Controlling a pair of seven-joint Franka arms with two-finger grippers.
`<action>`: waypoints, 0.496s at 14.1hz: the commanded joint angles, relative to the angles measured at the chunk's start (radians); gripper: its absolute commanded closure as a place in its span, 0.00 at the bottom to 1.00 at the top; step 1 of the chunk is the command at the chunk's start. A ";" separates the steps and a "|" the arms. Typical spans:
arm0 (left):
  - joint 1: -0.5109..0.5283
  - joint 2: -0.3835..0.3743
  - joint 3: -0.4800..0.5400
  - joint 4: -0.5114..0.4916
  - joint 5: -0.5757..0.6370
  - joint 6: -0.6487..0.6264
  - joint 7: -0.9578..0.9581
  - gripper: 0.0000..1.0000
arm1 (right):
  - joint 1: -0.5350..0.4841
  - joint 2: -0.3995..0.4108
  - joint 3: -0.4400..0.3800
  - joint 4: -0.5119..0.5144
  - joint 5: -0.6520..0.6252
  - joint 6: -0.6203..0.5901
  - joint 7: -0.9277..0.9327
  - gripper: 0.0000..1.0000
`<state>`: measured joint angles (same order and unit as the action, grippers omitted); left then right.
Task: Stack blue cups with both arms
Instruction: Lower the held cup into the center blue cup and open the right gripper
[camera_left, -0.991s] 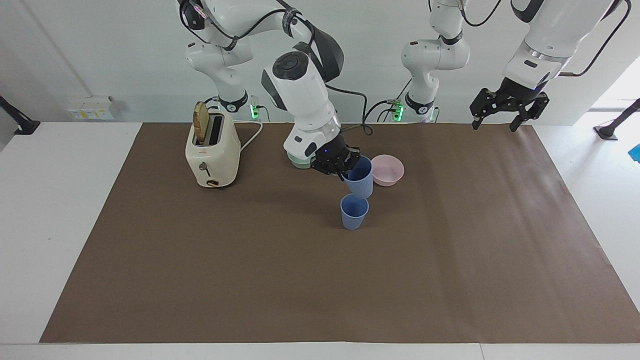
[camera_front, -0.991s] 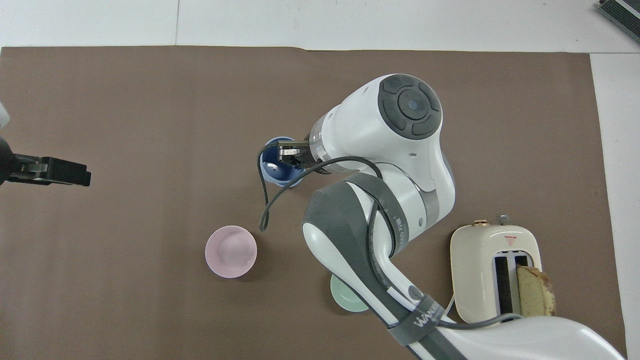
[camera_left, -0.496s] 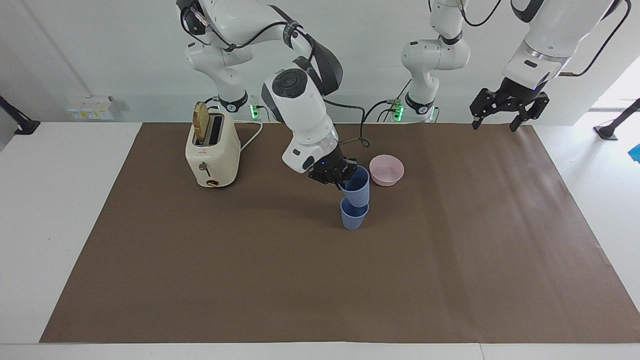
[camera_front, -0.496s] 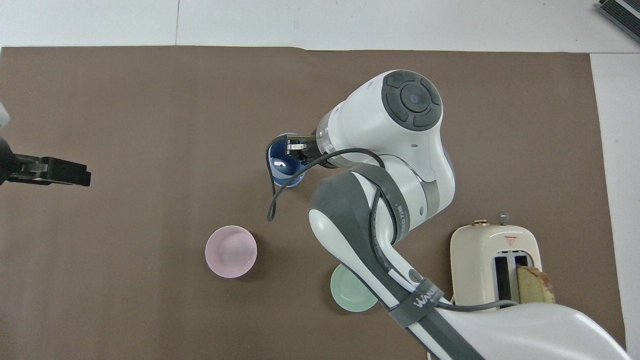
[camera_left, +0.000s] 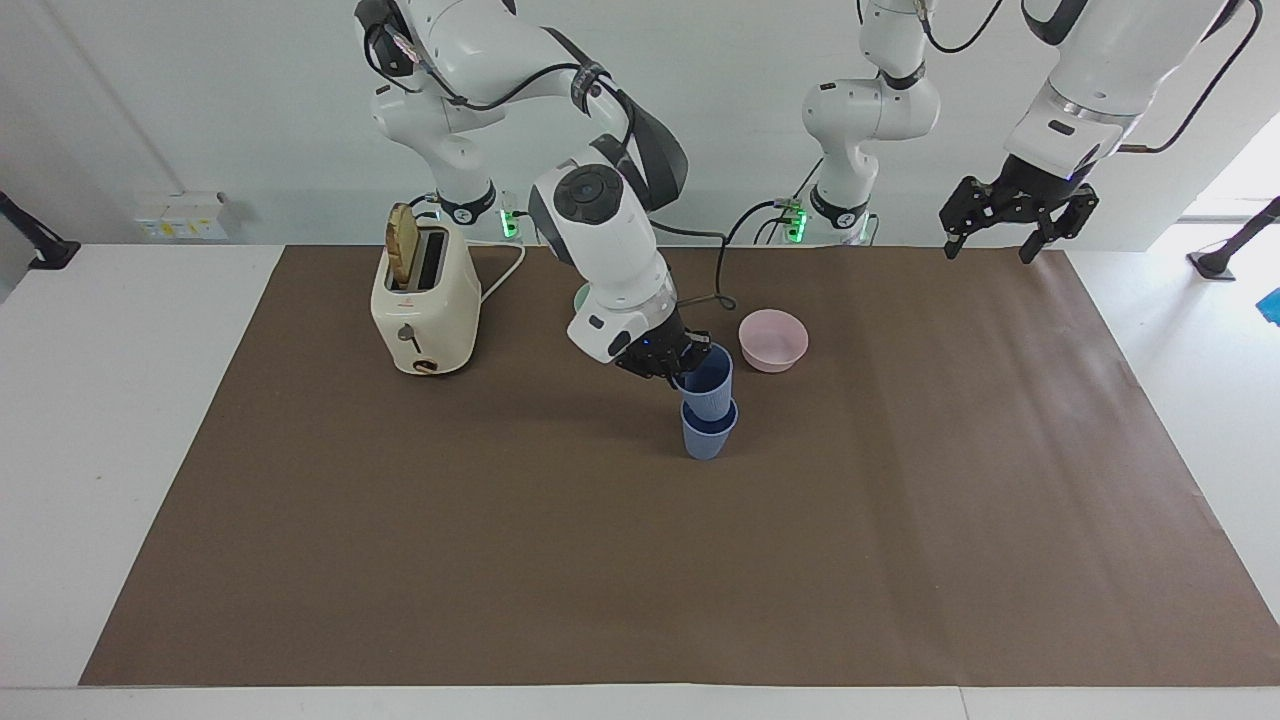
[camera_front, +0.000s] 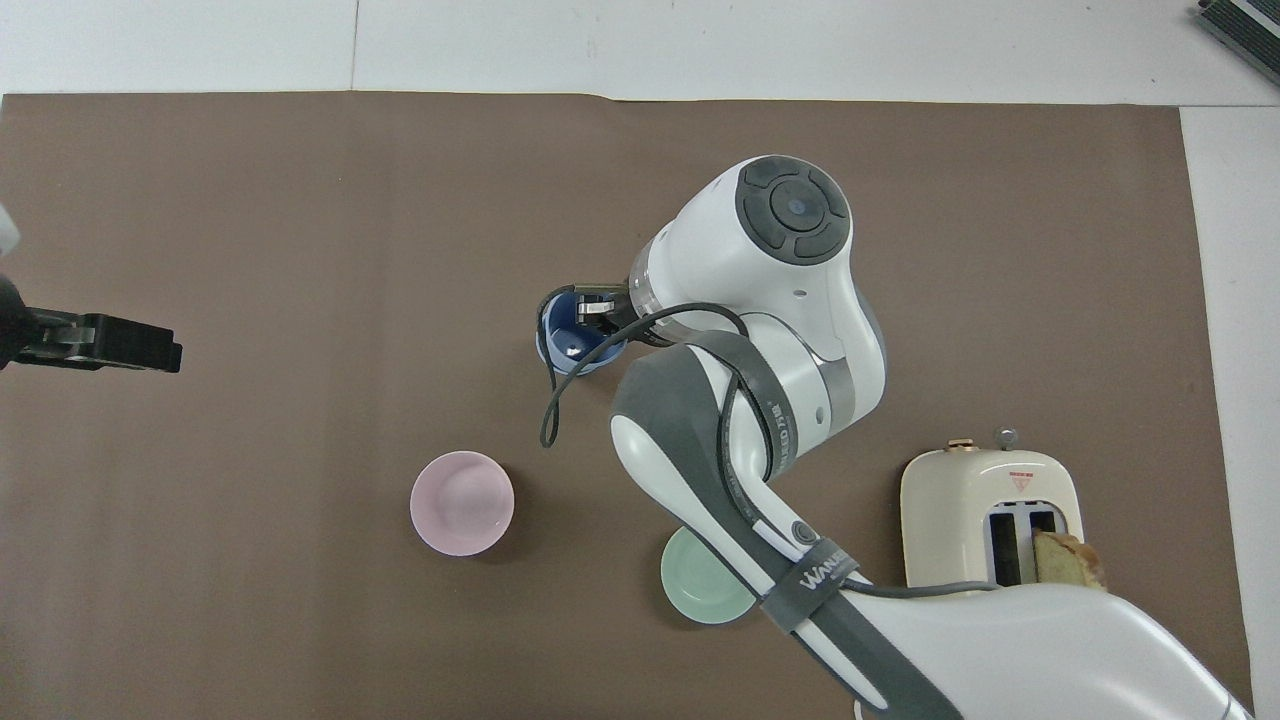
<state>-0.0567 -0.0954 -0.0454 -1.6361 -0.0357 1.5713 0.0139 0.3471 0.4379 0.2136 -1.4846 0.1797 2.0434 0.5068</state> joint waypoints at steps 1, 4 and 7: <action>0.017 -0.006 -0.010 0.013 0.013 -0.025 0.008 0.00 | -0.010 -0.007 0.010 -0.017 -0.017 0.003 -0.004 1.00; 0.017 -0.006 -0.010 0.013 0.013 -0.025 0.008 0.00 | -0.010 0.004 0.010 -0.019 -0.017 0.032 -0.004 1.00; 0.017 -0.006 -0.010 0.013 0.013 -0.025 0.008 0.00 | -0.011 0.016 0.010 -0.019 -0.017 0.052 -0.004 1.00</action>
<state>-0.0567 -0.0954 -0.0454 -1.6361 -0.0357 1.5713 0.0139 0.3469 0.4456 0.2135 -1.4943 0.1755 2.0644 0.5068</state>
